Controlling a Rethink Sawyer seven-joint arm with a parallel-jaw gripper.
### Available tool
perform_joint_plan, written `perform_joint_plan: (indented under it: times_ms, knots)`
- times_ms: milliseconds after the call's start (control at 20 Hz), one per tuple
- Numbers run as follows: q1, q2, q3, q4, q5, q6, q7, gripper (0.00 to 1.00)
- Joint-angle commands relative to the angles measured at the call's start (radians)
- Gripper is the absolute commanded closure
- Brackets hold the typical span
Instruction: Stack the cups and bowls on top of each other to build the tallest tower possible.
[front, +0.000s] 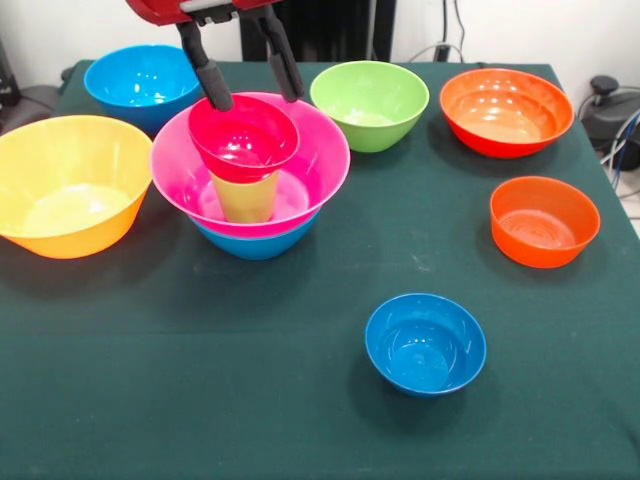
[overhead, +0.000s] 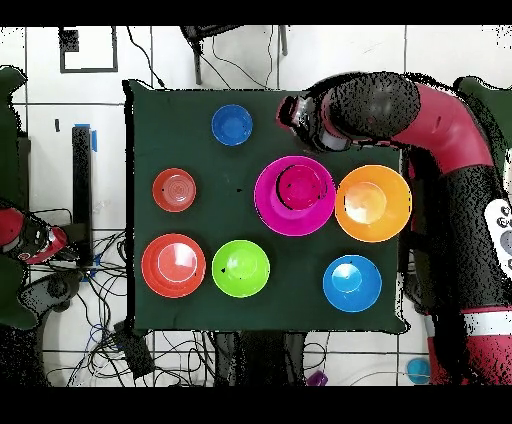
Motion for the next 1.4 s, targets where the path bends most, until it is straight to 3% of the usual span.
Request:
perform_joint_plan:
  times_ms: [50,500,800,1400]
  knots:
    - [0.028,0.041,-0.077,0.033,0.007,-0.066,0.117,0.0]
    - [0.03,0.039,-0.088,0.047,0.028,-0.084,0.104,0.0]
    - [0.015,0.05,-0.057,0.055,0.082,-0.128,0.104,0.0]
    - [0.034,0.055,-0.072,0.036,0.146,-0.152,0.107,0.0]
